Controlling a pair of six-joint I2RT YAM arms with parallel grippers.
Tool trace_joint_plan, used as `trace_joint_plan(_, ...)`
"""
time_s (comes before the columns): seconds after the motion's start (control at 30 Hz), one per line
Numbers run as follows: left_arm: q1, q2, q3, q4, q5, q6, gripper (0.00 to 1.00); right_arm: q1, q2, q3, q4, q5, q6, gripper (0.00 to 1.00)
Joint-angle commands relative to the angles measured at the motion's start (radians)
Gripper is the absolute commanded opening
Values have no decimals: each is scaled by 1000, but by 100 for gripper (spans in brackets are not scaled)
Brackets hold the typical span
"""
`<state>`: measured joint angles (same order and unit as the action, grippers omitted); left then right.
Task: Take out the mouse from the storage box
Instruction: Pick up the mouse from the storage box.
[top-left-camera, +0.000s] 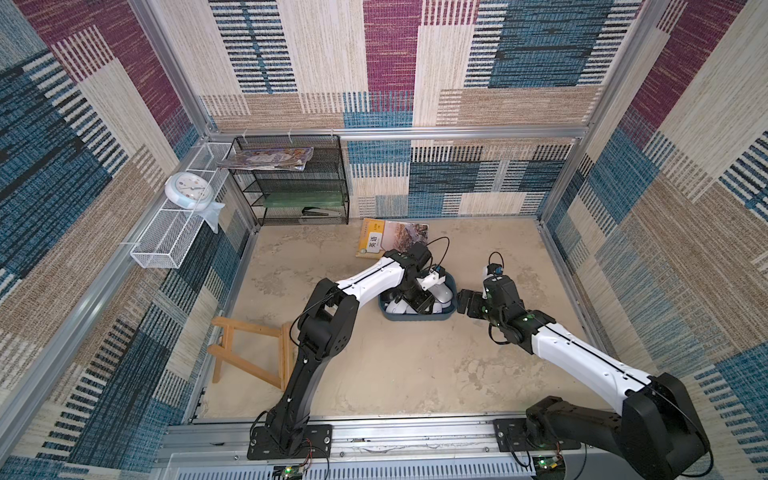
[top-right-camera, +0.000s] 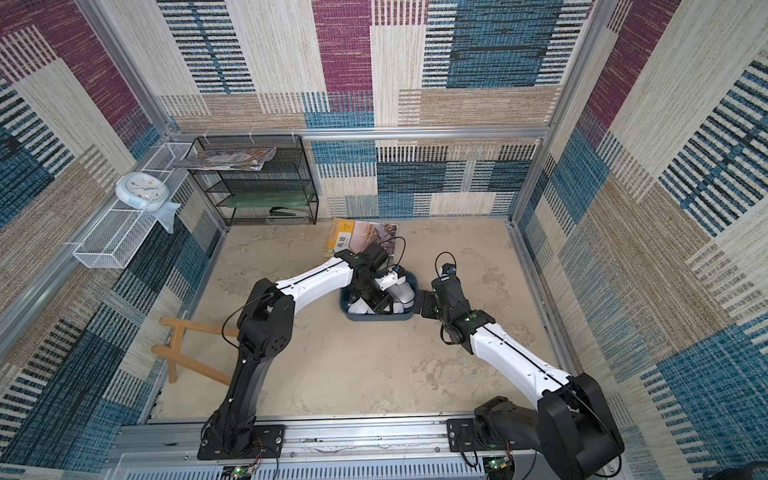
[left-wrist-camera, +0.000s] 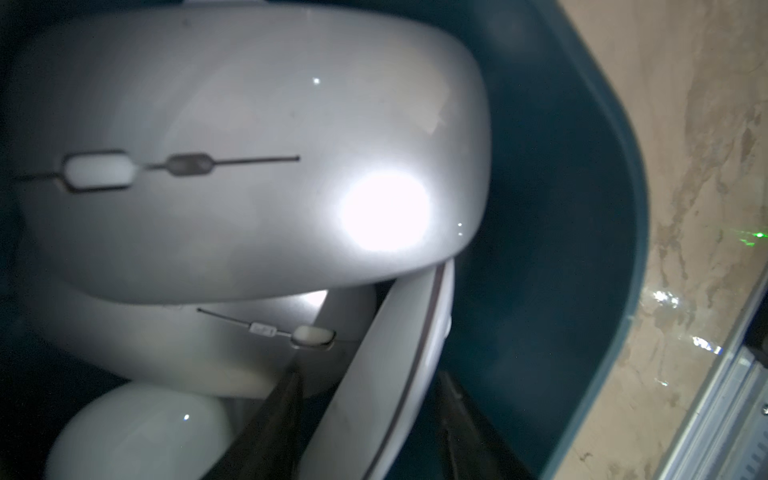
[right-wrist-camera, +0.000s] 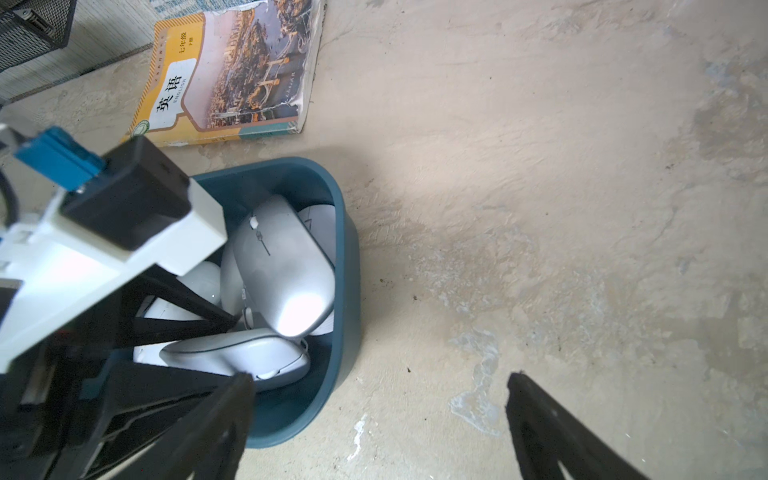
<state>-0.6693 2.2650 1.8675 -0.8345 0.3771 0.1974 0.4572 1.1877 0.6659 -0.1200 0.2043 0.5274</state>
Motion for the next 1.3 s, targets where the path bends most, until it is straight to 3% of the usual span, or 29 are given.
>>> trace_joint_plan(0.0, -2, 30, 11, -62, -4, 11, 52, 1, -9, 1, -7, 14, 6, 98)
trace_joint_plan(0.23, -2, 26, 32, -60, -15, 1, 32, 1, -24, -4, -15, 21, 6, 98)
trace_joint_plan(0.5, -6, -53, 48, -59, -58, -29, 15, -1, -26, -1, -15, 19, 8, 98)
trace_joint_plan(0.8, -9, -161, -28, 30, -81, -107, 14, 0, -28, 7, -19, 15, 8, 98)
trace_joint_plan(1.27, 52, -491, -402, 355, -93, -413, 14, -1, -51, 11, -33, 5, 7, 98)
